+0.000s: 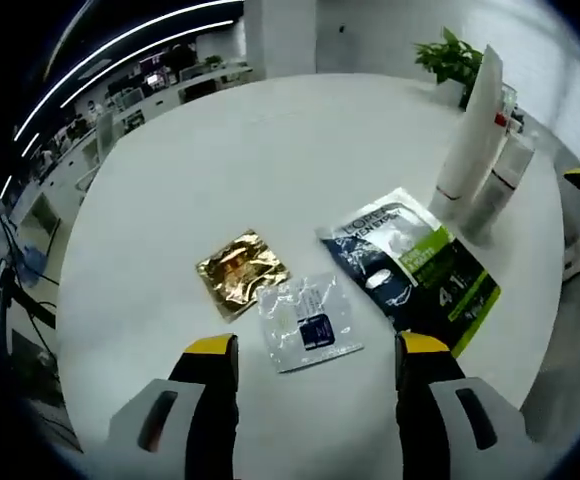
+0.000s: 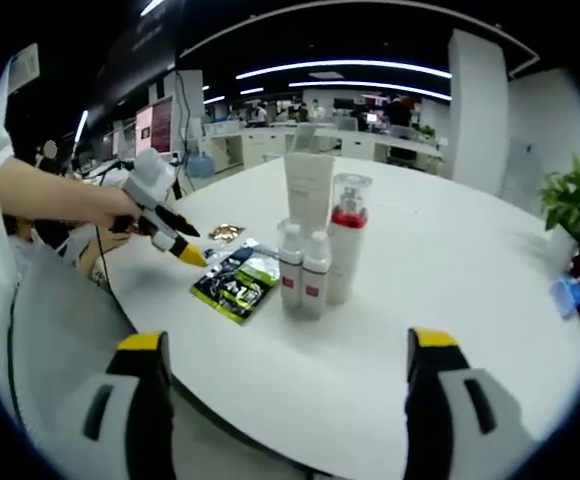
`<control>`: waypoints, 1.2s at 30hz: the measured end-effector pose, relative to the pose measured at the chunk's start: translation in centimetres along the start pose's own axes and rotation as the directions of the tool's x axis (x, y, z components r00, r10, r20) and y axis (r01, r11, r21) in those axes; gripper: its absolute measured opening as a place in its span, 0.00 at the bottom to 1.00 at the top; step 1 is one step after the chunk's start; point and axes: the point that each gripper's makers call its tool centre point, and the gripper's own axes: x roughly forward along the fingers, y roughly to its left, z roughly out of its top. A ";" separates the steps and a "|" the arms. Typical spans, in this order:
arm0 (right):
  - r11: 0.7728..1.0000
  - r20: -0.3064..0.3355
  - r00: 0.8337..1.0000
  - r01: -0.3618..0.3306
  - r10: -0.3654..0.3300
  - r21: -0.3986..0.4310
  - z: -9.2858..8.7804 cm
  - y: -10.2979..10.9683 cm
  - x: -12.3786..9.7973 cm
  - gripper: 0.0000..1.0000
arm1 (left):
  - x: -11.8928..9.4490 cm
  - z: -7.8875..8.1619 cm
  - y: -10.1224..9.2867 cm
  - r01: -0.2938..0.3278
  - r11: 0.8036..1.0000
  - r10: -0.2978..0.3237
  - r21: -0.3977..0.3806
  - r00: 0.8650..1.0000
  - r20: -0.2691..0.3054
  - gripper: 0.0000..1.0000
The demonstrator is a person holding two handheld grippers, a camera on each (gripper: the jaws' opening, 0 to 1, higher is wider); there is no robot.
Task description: Arrange the skincare products in the storage area until every visible bottle or jar stands upright without overlapping.
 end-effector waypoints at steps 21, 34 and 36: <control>1.000 -0.008 1.000 0.020 -0.020 0.011 -0.1 -0.4 0.0 0.98 | 1.5 0.2 1.0 -0.021 0.999 0.020 -0.026 1.000 -0.021 0.39; 1.000 -0.002 1.000 0.026 -0.026 0.009 -0.1 -0.5 -0.1 0.98 | -0.1 0.5 1.3 0.026 0.998 -0.026 0.060 1.000 -0.001 0.38; 1.000 -0.001 1.000 0.025 -0.025 0.009 -0.1 -0.5 -0.1 0.98 | -0.5 0.5 1.4 0.047 0.991 -0.046 0.123 0.999 -0.010 0.38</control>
